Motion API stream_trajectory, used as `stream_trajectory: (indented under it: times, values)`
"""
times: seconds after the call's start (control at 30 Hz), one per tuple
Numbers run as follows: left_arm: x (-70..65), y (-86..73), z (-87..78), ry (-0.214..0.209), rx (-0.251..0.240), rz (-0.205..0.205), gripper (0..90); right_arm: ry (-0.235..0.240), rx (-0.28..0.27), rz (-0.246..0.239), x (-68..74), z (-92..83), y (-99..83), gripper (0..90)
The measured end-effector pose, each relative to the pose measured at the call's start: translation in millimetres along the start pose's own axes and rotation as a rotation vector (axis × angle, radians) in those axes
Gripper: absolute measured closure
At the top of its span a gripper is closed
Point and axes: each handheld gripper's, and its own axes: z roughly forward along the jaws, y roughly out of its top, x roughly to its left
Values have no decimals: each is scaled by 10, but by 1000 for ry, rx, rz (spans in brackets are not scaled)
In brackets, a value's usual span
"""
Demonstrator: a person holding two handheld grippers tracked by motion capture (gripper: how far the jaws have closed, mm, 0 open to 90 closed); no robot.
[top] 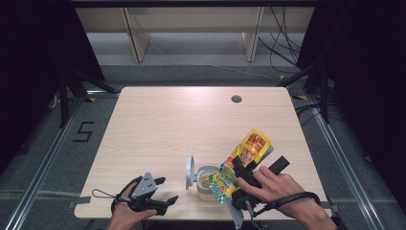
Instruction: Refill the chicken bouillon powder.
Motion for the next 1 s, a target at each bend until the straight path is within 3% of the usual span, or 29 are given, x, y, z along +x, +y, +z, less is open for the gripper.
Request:
stream_trajectory:
  times: [1.0]
  values:
    - [-1,1,-5,-1,-12,-1,220,-5,-5,7,-26,4,-8,636]
